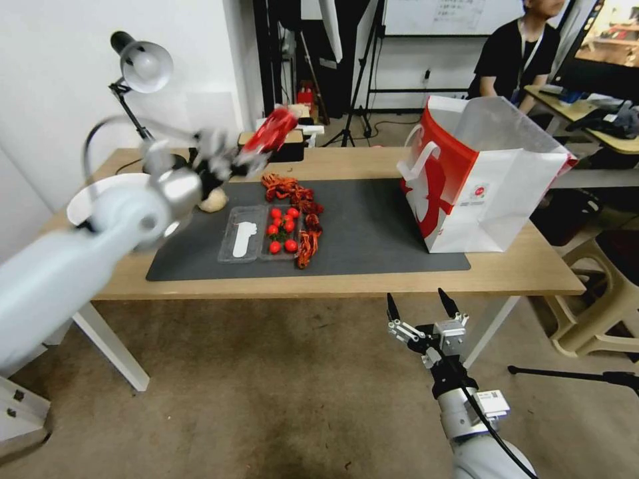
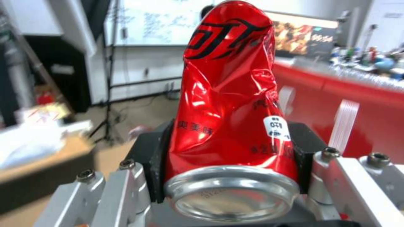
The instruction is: Pick up the trash from the table and place it into the takeout bag.
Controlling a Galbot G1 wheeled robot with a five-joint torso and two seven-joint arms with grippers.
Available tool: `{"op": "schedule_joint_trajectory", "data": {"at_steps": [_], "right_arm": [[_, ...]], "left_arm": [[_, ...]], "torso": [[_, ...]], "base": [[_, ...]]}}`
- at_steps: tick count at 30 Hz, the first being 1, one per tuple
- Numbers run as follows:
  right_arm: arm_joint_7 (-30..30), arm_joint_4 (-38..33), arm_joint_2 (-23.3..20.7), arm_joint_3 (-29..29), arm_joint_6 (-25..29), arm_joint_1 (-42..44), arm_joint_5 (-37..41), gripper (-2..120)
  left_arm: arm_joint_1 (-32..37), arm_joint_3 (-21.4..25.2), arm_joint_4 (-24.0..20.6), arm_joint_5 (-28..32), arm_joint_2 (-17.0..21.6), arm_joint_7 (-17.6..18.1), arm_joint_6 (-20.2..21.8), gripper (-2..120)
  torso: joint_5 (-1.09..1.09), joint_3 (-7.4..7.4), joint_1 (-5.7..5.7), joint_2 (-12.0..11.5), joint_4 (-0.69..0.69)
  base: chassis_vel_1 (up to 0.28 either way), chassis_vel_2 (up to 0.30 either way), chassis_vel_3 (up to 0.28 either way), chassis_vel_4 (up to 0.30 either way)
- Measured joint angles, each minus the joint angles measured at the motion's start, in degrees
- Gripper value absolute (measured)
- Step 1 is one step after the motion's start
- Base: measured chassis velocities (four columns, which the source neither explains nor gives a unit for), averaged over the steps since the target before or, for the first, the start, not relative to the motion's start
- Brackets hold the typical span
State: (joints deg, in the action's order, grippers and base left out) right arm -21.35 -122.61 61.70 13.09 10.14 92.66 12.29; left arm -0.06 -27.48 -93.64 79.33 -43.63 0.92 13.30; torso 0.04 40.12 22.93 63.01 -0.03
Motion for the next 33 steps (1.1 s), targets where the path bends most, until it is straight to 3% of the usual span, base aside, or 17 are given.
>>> {"op": "schedule_joint_trajectory", "data": {"at_steps": [5,7,10,12,17,23,26,27,29,33], "right_arm": [[0.0,0.1,0.2,0.0,0.0,0.0,-0.1,100],[0.0,0.1,0.4,0.0,0.0,0.0,-0.2,100],[0.0,0.2,0.5,0.0,0.0,0.0,-0.3,100],[0.0,0.3,0.6,0.0,-0.1,0.0,-0.3,100],[0.0,0.4,0.9,0.0,-0.1,0.1,-0.4,100],[0.0,0.4,0.9,0.0,-0.1,0.1,-0.4,100],[0.0,0.9,1.1,0.2,0.0,-0.1,-0.4,100],[0.0,0.9,1.1,0.2,0.0,-0.1,-0.4,100],[0.0,1.5,1.0,0.2,0.0,-0.5,-0.3,100],[0.0,1.9,1.1,0.2,0.0,-1.0,-0.1,100]], "left_arm": [[-2.0,-1.4,1.6,0.1,-1.9,0.0,0.0,50],[-4.2,-2.6,3.3,0.1,-3.6,0.0,0.0,50],[-5.1,-3.1,4.2,0.1,-4.5,-0.1,-0.1,50],[-6.3,-3.6,5.6,0.1,-6.0,-0.1,-0.1,50],[-8.3,-4.6,7.8,0.1,-9.4,-0.4,-0.1,50],[-8.7,-4.8,8.3,0.1,-10.0,-0.5,-0.1,50],[-11.3,-6.5,11.7,-0.2,-15.5,-1.0,-0.4,50],[-11.3,-6.5,11.7,-0.2,-15.5,-1.0,-0.4,50],[-12.8,-7.7,14.8,-1.2,-20.7,-1.6,-0.5,50],[-14.3,-8.9,17.4,-2.4,-24.2,-2.5,-0.8,50]], "torso": [[-0.01,0.0,0.0,0.0,0.01],[-0.03,0.0,0.01,0.0,-0.04],[-0.01,0.0,0.0,0.0,-0.03],[0.0,0.0,0.0,0.0,0.07],[-0.03,-0.01,-0.01,0.0,0.06],[-0.04,-0.01,-0.01,0.0,0.06],[0.0,0.0,0.0,0.0,0.01],[0.0,0.0,0.0,0.0,0.01],[-0.03,-0.01,-0.01,0.0,0.04],[-0.02,-0.01,-0.01,0.0,0.04]], "base": [[0.0,0.0,0.0,0.0],[0.0,0.0,0.0,0.0],[0.0,0.0,0.0,0.0],[0.0,0.0,0.0,0.0],[0.0,0.0,0.0,0.0],[0.0,0.0,0.0,0.0],[0.0,0.0,0.0,0.0],[0.0,0.0,0.0,0.0],[0.0,0.0,0.0,0.0],[0.0,0.0,0.0,0.0]]}}
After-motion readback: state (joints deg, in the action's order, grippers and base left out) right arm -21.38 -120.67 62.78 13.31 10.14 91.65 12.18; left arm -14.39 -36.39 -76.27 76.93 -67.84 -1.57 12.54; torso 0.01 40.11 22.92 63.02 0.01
